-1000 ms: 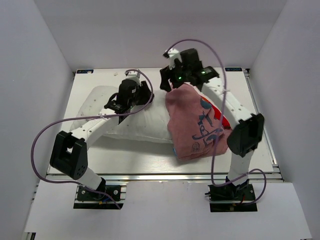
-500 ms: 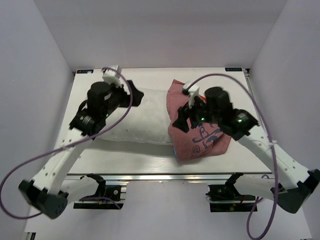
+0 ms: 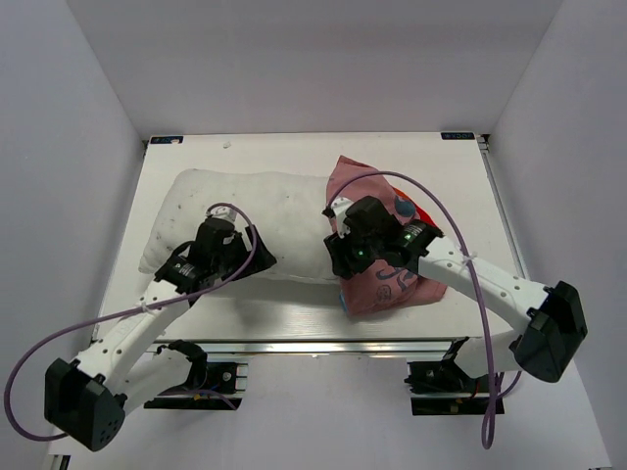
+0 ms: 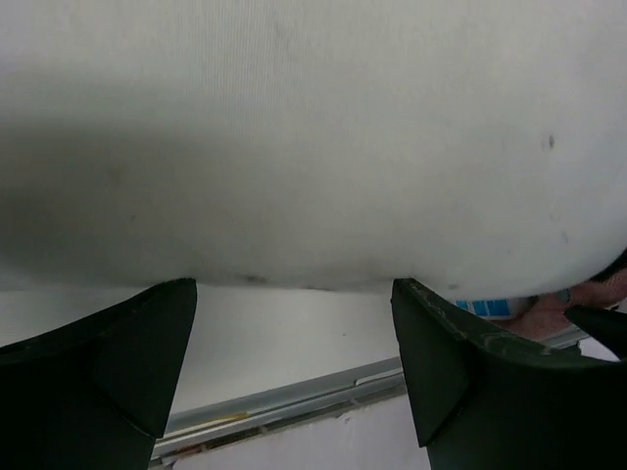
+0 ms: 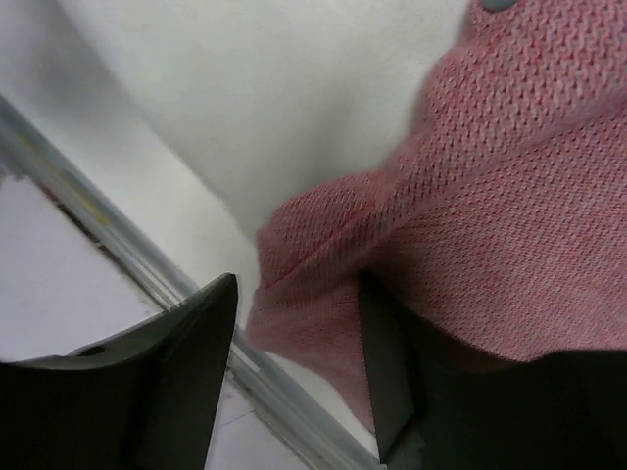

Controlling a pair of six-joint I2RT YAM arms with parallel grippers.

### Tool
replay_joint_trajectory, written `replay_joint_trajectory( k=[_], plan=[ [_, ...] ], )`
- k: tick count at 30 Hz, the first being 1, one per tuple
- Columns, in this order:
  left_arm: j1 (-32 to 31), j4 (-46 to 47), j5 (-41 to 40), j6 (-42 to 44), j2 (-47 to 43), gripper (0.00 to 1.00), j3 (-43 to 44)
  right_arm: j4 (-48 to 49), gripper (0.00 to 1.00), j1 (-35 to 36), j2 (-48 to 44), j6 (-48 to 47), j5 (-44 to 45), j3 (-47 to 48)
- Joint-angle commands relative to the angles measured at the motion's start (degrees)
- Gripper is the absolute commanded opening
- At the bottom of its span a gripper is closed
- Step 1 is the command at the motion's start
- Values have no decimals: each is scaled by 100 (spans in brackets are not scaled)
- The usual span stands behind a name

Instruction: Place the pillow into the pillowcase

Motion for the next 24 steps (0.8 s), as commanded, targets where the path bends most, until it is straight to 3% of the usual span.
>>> replay_joint_trajectory(
  k=[1, 2, 3, 5, 7, 8, 11, 12, 14, 15, 24],
  plan=[
    [15, 769, 61, -475, 351, 90, -102, 227, 45, 40, 98, 14, 422, 11],
    [7, 987, 35, -484, 492, 90, -128, 244, 39, 40, 99, -4, 395, -32],
    [6, 1172, -17, -484, 789, 89, -137, 271, 23, 40, 99, -13, 326, -68],
    [15, 1358, -210, -484, 1055, 87, -137, 271, 11, 40, 81, -48, 133, -33],
    [15, 1743, -369, -405, 1361, 78, -137, 262, 0, 40, 29, -74, 9, 133],
    [15, 1885, -370, -379, 1468, 62, -137, 253, 0, 40, 11, -83, -35, 212],
    [6, 2324, -308, -273, 1828, 36, -41, 297, 0, 40, -33, -57, -255, 555],
    [15, 2421, -256, -238, 1899, 19, -6, 323, 0, 40, -42, -39, -334, 626],
    [6, 2624, -185, -220, 2031, 3, 126, 411, 0, 40, -16, 40, -430, 889],
    [6, 2720, -124, -194, 2031, 0, 161, 429, 0, 32, 45, 57, -509, 994],
    [-107, 3502, 667, -211, 1382, 0, 845, 394, 0, 32, 1046, 339, -590, 2963]
  ],
)
